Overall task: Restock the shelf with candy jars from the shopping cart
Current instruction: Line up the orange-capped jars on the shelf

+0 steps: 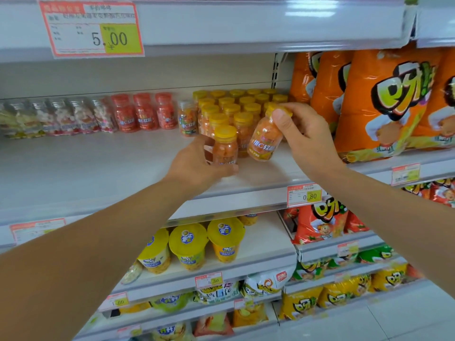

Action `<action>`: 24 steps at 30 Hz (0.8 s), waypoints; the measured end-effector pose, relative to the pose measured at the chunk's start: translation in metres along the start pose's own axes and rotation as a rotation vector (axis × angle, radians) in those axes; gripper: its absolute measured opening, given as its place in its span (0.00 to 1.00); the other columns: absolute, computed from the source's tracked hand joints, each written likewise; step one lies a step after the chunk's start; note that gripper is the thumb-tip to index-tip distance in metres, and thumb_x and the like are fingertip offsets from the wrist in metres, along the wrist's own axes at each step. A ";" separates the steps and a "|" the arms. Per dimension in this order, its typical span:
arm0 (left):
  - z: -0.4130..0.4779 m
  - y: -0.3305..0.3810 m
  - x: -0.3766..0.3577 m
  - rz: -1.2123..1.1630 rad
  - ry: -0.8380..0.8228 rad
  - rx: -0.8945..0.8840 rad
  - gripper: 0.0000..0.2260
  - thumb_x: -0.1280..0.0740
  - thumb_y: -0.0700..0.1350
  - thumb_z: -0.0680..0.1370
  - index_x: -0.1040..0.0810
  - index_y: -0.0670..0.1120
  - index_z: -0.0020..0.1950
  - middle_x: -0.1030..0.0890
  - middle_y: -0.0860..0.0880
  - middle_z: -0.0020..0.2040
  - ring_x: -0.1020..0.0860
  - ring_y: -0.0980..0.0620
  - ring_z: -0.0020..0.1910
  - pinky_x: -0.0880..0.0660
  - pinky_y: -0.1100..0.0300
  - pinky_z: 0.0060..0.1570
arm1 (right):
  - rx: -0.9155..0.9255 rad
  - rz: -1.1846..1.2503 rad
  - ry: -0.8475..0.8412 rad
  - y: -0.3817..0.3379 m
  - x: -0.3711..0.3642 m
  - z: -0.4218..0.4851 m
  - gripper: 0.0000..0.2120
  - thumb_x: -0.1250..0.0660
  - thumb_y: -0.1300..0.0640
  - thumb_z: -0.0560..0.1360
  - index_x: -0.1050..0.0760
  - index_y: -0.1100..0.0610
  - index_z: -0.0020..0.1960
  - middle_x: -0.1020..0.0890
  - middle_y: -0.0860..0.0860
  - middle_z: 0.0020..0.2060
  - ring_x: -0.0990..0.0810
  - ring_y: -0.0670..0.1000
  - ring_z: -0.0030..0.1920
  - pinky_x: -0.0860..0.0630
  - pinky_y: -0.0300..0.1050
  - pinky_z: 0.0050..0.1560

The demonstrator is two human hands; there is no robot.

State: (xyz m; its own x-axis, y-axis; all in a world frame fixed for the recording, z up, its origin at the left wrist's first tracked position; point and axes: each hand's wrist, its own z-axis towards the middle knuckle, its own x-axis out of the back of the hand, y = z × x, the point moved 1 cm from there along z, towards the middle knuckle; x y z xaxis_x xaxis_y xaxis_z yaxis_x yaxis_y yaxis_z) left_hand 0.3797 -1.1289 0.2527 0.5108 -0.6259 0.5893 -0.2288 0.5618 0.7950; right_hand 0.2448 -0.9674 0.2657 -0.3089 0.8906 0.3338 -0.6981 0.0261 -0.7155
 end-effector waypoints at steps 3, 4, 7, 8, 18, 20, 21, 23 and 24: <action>0.007 0.003 -0.006 0.114 0.056 -0.022 0.24 0.22 0.52 0.66 0.25 0.49 0.58 0.19 0.51 0.49 0.20 0.50 0.47 0.23 0.50 0.52 | -0.023 -0.094 -0.007 0.016 0.005 0.003 0.19 0.39 0.43 0.77 0.23 0.55 0.58 0.21 0.52 0.52 0.23 0.47 0.50 0.25 0.41 0.52; 0.009 0.003 -0.007 0.126 0.075 -0.022 0.23 0.22 0.52 0.66 0.25 0.48 0.57 0.18 0.51 0.48 0.20 0.49 0.46 0.23 0.49 0.52 | -0.030 -0.127 -0.022 0.020 0.006 0.004 0.19 0.39 0.43 0.78 0.23 0.56 0.59 0.22 0.52 0.52 0.24 0.47 0.50 0.27 0.36 0.51; 0.013 0.002 -0.010 0.131 0.124 -0.022 0.24 0.22 0.53 0.65 0.26 0.48 0.56 0.18 0.52 0.47 0.20 0.50 0.46 0.22 0.49 0.50 | -0.056 -0.215 -0.041 0.033 0.005 0.010 0.15 0.37 0.48 0.79 0.23 0.56 0.61 0.23 0.52 0.54 0.27 0.45 0.50 0.34 0.24 0.46; 0.014 0.002 -0.011 0.125 0.138 -0.024 0.25 0.22 0.53 0.65 0.27 0.48 0.56 0.19 0.52 0.47 0.20 0.50 0.46 0.22 0.49 0.50 | -0.063 -0.228 -0.042 0.036 0.004 0.012 0.15 0.36 0.49 0.79 0.23 0.56 0.61 0.23 0.52 0.54 0.27 0.45 0.51 0.35 0.24 0.46; 0.022 -0.002 -0.013 0.159 0.043 -0.051 0.31 0.22 0.53 0.66 0.31 0.49 0.64 0.20 0.53 0.52 0.20 0.50 0.51 0.23 0.50 0.55 | -0.151 -0.103 -0.131 0.041 -0.007 0.019 0.22 0.31 0.50 0.76 0.28 0.54 0.67 0.21 0.48 0.59 0.23 0.44 0.58 0.26 0.39 0.58; 0.023 -0.003 -0.013 0.147 0.040 -0.043 0.31 0.22 0.53 0.65 0.30 0.49 0.63 0.20 0.52 0.52 0.20 0.50 0.51 0.23 0.49 0.55 | -0.192 -0.115 -0.190 0.045 -0.006 0.018 0.26 0.26 0.54 0.71 0.29 0.54 0.66 0.20 0.47 0.55 0.21 0.43 0.53 0.23 0.39 0.56; 0.023 -0.003 -0.013 0.151 0.038 -0.037 0.31 0.22 0.54 0.65 0.30 0.49 0.63 0.20 0.52 0.52 0.20 0.50 0.51 0.24 0.49 0.55 | -0.215 -0.140 -0.214 0.047 -0.006 0.020 0.28 0.24 0.55 0.69 0.30 0.55 0.65 0.20 0.48 0.54 0.20 0.44 0.52 0.22 0.43 0.55; 0.024 -0.003 -0.011 0.177 0.033 -0.023 0.30 0.22 0.55 0.65 0.29 0.48 0.61 0.19 0.52 0.52 0.21 0.50 0.51 0.24 0.49 0.55 | -0.253 -0.176 -0.227 0.050 -0.006 0.024 0.29 0.22 0.56 0.67 0.30 0.57 0.63 0.19 0.51 0.52 0.19 0.49 0.51 0.20 0.51 0.54; 0.024 -0.003 -0.011 0.189 0.031 -0.018 0.29 0.22 0.55 0.65 0.28 0.48 0.61 0.19 0.52 0.52 0.21 0.49 0.51 0.24 0.49 0.55 | -0.260 -0.178 -0.218 0.050 -0.006 0.025 0.29 0.22 0.57 0.66 0.30 0.58 0.62 0.18 0.52 0.51 0.18 0.50 0.50 0.20 0.53 0.54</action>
State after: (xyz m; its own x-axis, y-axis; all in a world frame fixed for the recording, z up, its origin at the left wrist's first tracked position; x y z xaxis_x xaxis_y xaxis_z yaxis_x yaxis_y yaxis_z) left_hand 0.3549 -1.1369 0.2478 0.4853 -0.4916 0.7230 -0.3080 0.6778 0.6676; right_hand 0.1954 -0.9831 0.2435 -0.3475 0.7450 0.5694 -0.5743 0.3110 -0.7573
